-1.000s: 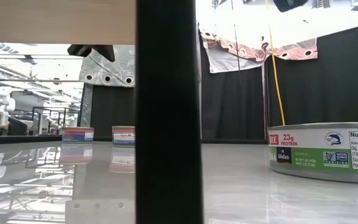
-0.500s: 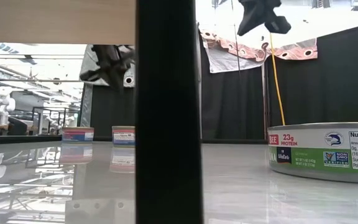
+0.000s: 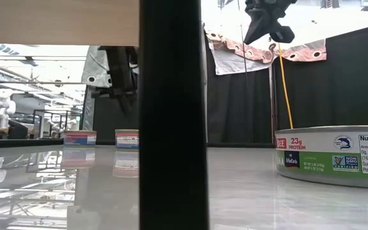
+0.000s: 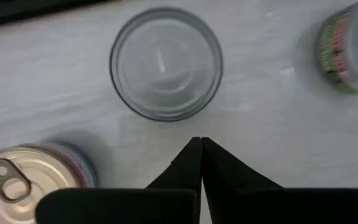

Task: Stack canned seafood by type on shelf
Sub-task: Put the green blue tuna can on the shelf

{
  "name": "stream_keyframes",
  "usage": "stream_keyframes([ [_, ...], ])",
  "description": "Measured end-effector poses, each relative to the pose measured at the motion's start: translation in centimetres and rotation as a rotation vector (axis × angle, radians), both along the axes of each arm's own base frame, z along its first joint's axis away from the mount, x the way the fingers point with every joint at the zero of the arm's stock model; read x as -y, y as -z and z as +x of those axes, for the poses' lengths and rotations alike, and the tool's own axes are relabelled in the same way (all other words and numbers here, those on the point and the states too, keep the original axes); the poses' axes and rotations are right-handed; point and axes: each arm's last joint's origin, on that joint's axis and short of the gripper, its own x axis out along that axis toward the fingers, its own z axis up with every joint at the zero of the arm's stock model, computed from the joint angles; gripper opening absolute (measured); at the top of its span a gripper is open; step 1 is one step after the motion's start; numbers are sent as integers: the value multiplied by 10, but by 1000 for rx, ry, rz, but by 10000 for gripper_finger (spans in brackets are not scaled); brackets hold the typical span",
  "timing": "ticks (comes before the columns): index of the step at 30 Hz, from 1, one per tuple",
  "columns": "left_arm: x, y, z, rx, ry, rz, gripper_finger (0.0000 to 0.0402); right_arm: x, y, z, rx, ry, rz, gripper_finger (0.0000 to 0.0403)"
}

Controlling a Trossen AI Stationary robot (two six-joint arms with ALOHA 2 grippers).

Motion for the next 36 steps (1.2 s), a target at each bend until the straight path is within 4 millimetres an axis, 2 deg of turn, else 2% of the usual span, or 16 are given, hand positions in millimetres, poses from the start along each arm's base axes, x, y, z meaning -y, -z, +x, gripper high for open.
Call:
stream_keyframes([
  [6,-5,20,7,-54,-6,-9,11,8,-1,-3,22,-39,24,13],
  [18,-9,33,10,-123,-27,40,11,11,-1,-4,23,-34,23,13],
  [26,-13,50,15,-171,-28,34,11,11,-2,-3,42,-34,15,13],
  [31,-9,49,17,-176,-39,46,11,11,-2,-2,52,-44,34,13],
  [36,-2,33,14,-150,-52,67,11,11,-2,-2,53,-38,38,13],
])
